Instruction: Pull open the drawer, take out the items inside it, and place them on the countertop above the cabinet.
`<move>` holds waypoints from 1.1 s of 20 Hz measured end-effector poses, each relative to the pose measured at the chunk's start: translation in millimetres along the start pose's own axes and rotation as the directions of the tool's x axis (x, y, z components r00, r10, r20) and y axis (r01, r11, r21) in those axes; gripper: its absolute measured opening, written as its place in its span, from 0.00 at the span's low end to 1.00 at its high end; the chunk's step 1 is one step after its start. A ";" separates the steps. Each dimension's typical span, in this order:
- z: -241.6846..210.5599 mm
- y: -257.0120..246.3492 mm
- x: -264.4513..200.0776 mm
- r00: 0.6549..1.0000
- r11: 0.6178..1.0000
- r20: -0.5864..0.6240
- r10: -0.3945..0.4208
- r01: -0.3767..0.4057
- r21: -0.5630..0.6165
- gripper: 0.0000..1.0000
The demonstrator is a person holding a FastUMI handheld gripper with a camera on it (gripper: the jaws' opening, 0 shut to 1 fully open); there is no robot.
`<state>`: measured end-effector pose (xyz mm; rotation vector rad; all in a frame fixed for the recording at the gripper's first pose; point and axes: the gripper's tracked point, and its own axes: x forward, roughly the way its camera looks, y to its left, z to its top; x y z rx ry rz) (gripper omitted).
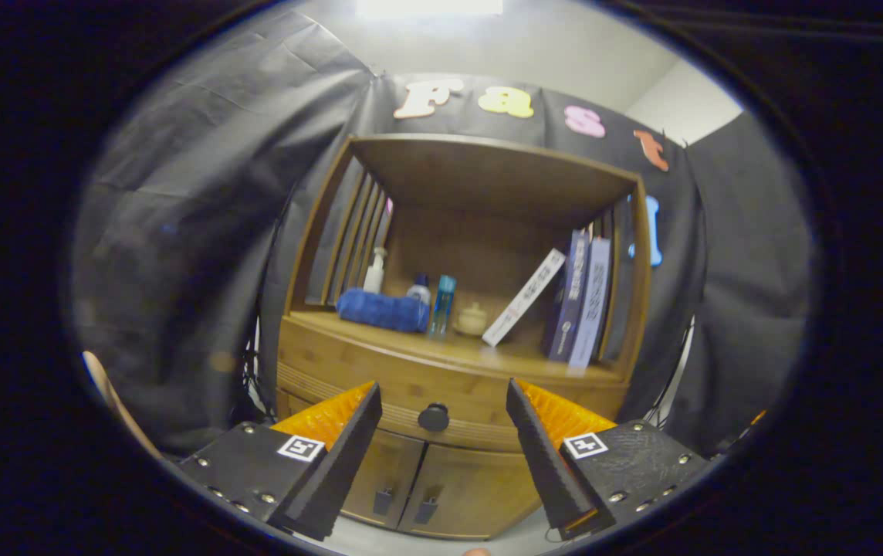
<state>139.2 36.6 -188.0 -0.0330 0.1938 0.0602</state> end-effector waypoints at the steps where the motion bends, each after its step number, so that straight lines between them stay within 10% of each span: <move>1: -15.5 -1.8 16.0 0.999 1.000 -0.039 -0.006 0.007 0.027 0.97; 11: -87.7 10.8 117.3 0.968 0.990 -0.252 0.012 0.023 0.136 0.52; 22: -87.7 13.6 82.1 0.956 0.977 -0.292 0.024 0.040 0.211 0.22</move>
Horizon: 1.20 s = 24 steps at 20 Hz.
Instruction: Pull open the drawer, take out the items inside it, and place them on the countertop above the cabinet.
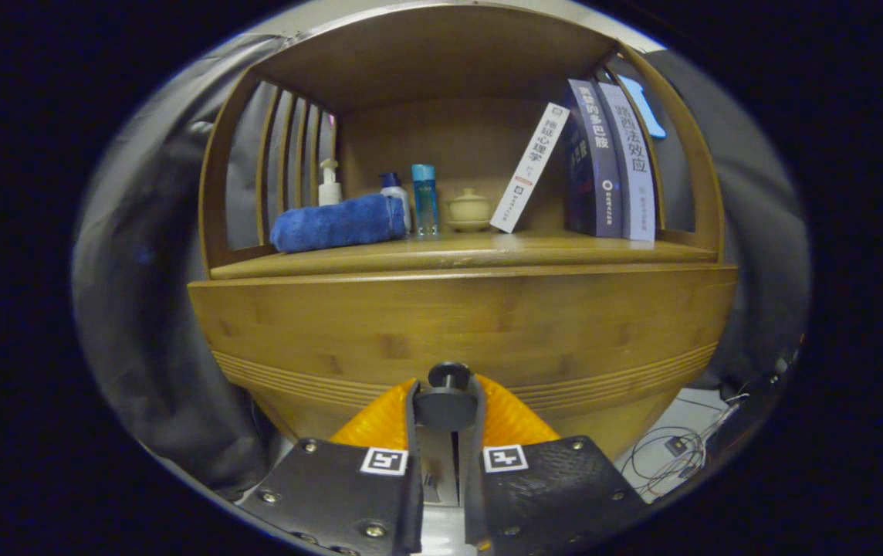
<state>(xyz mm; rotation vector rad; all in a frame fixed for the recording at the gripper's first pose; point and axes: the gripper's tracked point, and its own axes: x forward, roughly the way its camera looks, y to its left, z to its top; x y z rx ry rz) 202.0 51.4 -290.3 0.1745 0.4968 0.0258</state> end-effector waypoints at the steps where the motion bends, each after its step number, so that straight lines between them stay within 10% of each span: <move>1: -2.8 -0.2 -12.0 1.000 1.000 0.002 0.003 -0.003 0.010 0.22; 21: -58.4 -3.0 -179.8 0.997 0.998 -0.065 0.052 -0.054 -0.036 0.21; 24: -43.8 -4.2 -182.0 0.998 0.999 -0.047 0.052 -0.052 -0.001 0.38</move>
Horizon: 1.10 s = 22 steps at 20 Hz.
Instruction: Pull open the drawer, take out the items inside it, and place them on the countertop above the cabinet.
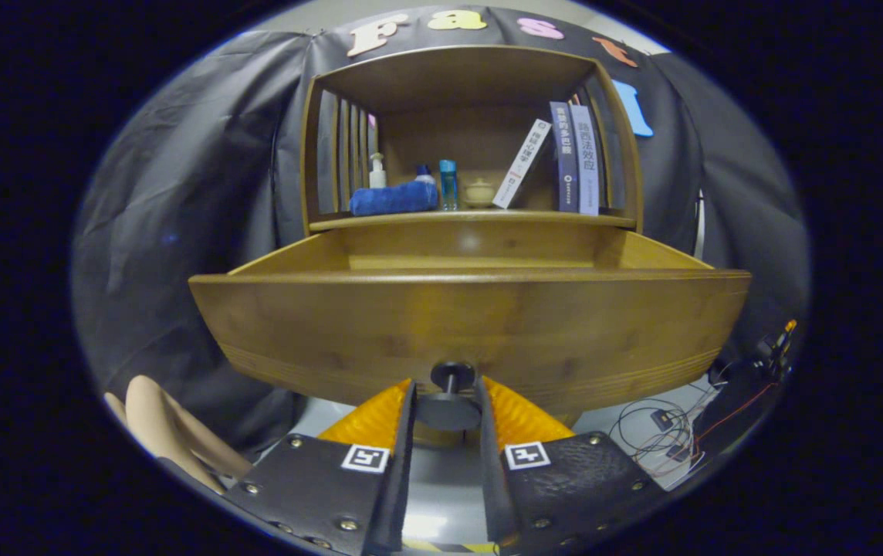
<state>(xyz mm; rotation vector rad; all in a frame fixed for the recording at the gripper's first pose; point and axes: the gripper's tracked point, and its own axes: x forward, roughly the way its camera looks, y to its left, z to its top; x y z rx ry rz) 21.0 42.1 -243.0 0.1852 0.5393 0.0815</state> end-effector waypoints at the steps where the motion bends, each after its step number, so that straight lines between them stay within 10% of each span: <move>1: 15.7 0.1 -6.2 0.999 1.000 0.034 -0.006 0.006 0.017 0.41; 10: 194.2 23.9 -18.6 0.950 0.994 0.309 0.046 -0.014 -0.106 0.44; 16: 187.8 39.6 71.5 0.990 0.980 -0.013 0.138 -0.138 -0.145 0.44; 22: 114.1 37.6 144.8 0.922 0.971 -0.377 0.082 -0.160 -0.178 0.44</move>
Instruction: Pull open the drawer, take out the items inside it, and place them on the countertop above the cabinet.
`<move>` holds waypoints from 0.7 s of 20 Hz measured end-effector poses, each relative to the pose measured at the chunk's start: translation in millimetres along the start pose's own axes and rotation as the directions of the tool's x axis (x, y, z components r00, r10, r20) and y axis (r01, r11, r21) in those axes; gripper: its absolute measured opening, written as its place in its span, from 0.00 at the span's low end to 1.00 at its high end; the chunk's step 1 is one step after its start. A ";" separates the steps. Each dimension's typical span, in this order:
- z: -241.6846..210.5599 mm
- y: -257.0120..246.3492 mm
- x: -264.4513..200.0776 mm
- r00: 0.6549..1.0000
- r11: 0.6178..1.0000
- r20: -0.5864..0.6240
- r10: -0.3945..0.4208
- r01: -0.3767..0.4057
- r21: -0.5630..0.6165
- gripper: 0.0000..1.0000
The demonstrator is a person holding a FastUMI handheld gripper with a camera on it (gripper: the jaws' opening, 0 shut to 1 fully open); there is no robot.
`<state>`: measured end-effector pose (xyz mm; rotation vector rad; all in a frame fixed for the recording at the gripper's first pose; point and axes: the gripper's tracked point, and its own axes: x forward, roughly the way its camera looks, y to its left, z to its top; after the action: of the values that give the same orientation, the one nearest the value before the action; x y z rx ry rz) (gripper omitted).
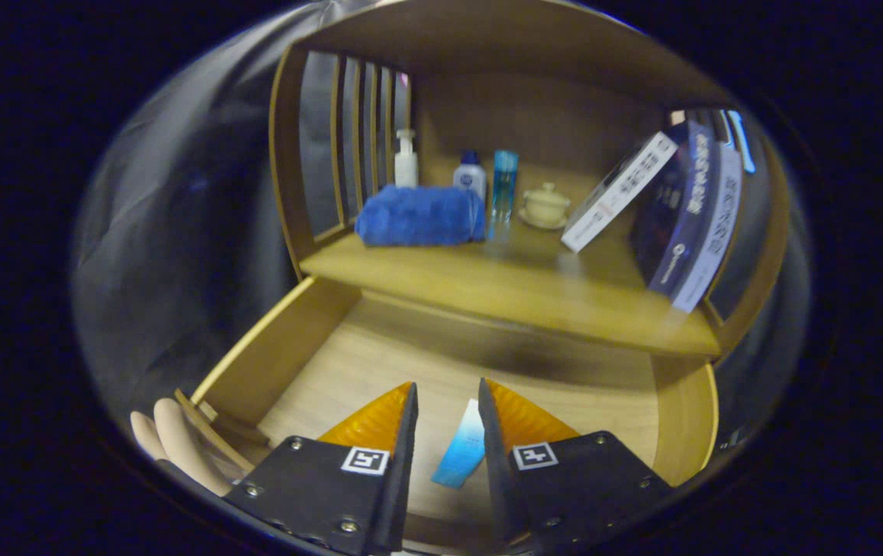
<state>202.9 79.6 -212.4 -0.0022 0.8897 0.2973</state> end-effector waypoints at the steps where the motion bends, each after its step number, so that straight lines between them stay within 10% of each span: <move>1: -9.2 -3.0 9.9 0.999 1.000 -0.044 -0.007 0.006 -0.019 0.44; 3: -27.2 -5.6 23.7 0.989 0.999 -0.150 -0.010 0.004 -0.036 0.44; 5: -47.7 1.2 35.3 0.970 0.999 -0.240 0.039 -0.044 -0.019 0.70; 14: -92.6 -8.3 46.9 0.898 0.997 -0.440 -0.020 -0.015 -0.076 0.77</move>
<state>161.9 72.0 -307.8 -0.1485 1.3298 0.3353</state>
